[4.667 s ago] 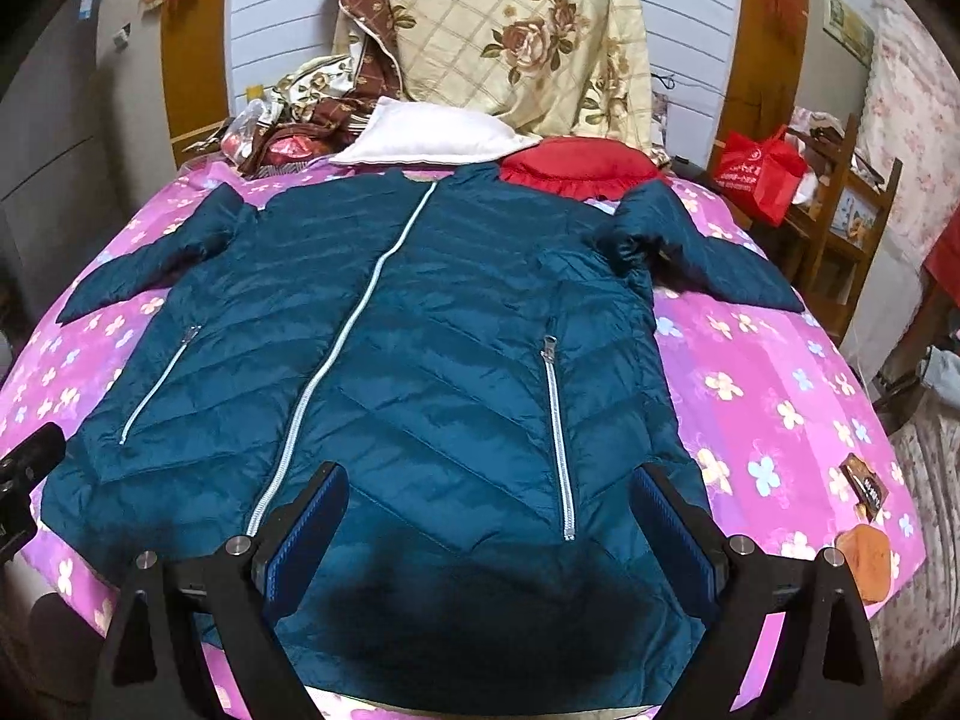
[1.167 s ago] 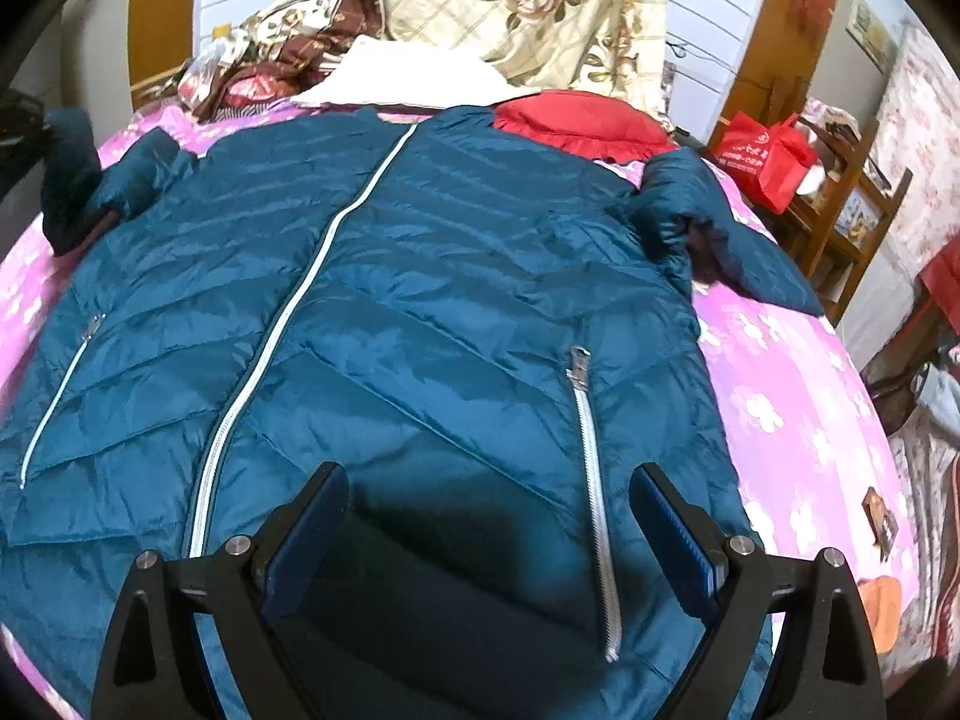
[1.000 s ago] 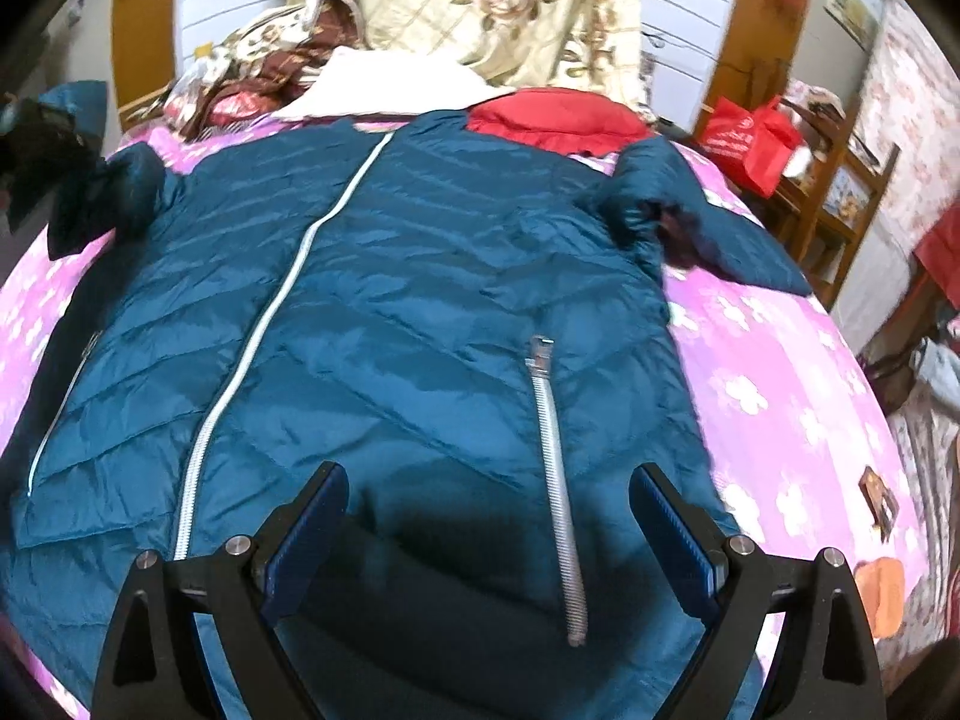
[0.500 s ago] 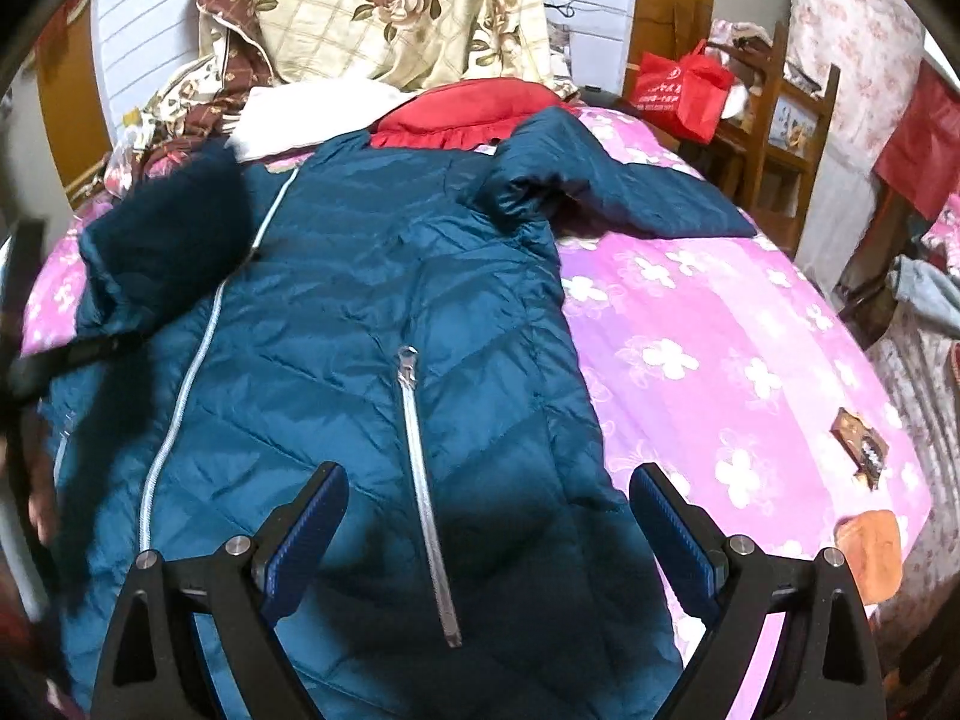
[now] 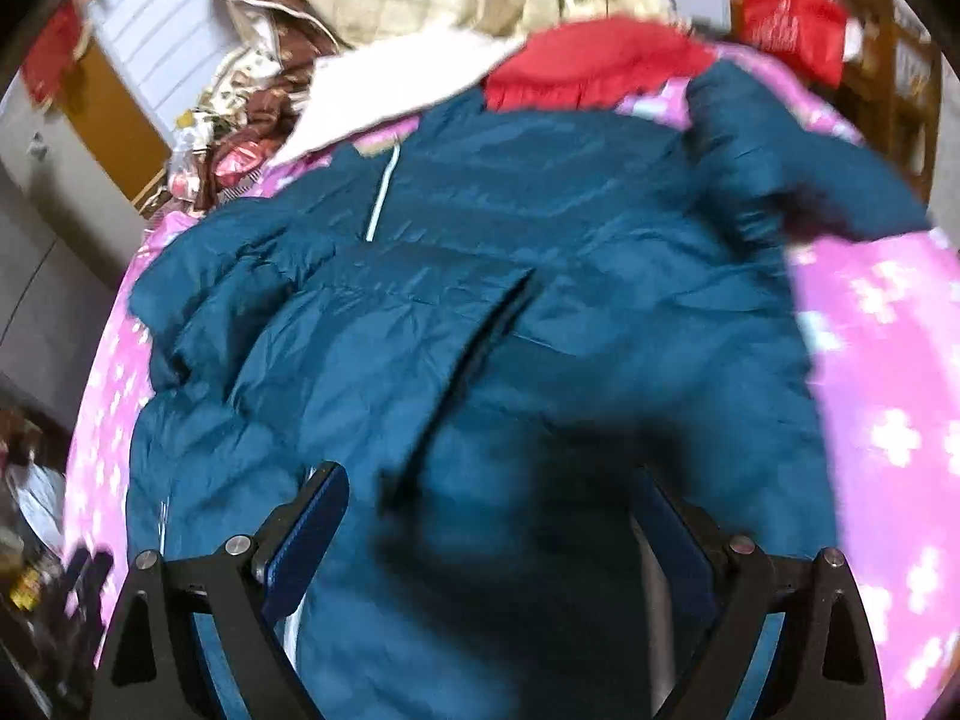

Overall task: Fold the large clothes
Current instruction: 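Grasp the other sleeve with the right gripper and fold it across the body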

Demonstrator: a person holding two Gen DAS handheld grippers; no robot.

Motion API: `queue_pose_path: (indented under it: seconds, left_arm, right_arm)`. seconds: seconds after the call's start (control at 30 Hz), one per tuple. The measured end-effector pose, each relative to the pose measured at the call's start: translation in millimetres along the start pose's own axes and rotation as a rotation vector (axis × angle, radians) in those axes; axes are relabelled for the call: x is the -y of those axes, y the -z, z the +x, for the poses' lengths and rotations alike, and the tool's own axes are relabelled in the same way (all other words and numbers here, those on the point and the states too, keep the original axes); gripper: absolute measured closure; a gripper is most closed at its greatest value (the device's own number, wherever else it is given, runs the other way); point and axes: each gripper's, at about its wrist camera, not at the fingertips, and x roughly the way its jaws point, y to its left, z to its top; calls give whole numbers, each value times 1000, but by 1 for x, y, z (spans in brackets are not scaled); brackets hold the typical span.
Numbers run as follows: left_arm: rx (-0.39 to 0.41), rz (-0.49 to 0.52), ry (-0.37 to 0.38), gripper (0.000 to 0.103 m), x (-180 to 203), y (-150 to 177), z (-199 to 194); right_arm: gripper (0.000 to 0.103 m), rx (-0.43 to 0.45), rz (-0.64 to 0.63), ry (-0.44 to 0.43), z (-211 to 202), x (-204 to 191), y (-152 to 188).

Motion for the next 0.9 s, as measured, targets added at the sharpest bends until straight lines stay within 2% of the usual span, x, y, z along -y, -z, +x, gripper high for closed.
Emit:
queue_pose_path:
  seconds: [0.07, 0.1, 0.13, 0.17, 0.2, 0.27, 0.37, 0.43, 0.53, 0.6, 0.67, 0.73, 0.83, 0.87, 0.9]
  left_arm:
    - [0, -47, -12, 48, -18, 4, 5]
    - [-2, -66, -25, 48, -26, 6, 8]
    - [-6, -81, -45, 48, -33, 8, 11]
    - [-12, -89, -58, 48, -37, 9, 14]
    - [-22, -97, -68, 48, -42, 11, 19]
    - [-60, -115, -64, 48, -50, 15, 29]
    - [-99, -154, -48, 48, -63, 17, 39]
    - [-112, -175, -39, 48, -68, 17, 42]
    - [-120, -180, -66, 48, -69, 17, 45]
    - [-137, -185, -62, 48, -69, 18, 49]
    - [-156, -190, -60, 48, -70, 19, 53]
    - [-164, -199, -59, 48, -73, 20, 54]
    - [-171, -216, -67, 48, -77, 21, 53]
    - [-171, -222, -71, 48, -78, 21, 52]
    - [-171, -226, -75, 48, -79, 22, 51]
  right_arm:
    - [10, -43, 15, -24, 26, -6, -13]
    - [10, -52, 1, -3, 36, -11, -18]
    - [21, -52, -25, 24, 44, -17, -22]
    - [39, -59, -49, 34, 48, -21, -26]
    - [48, -73, -79, 45, 52, -27, -31]
    - [84, -70, -120, 79, 51, -33, -44]
    - [95, -24, -141, 223, 46, -29, -72]
    - [97, 41, -167, 409, 48, -24, -94]
    - [98, 75, -170, 648, 59, -7, -121]
    - [98, 65, -139, 702, 65, 7, -133]
    - [98, 51, -92, 658, 62, 19, -138]
    - [98, 54, -39, 572, 51, 26, -137]
    - [86, 77, -10, 463, 29, 28, -124]
    - [72, 85, -12, 434, 22, 27, -120]
    - [53, 101, -16, 399, 15, 23, -112]
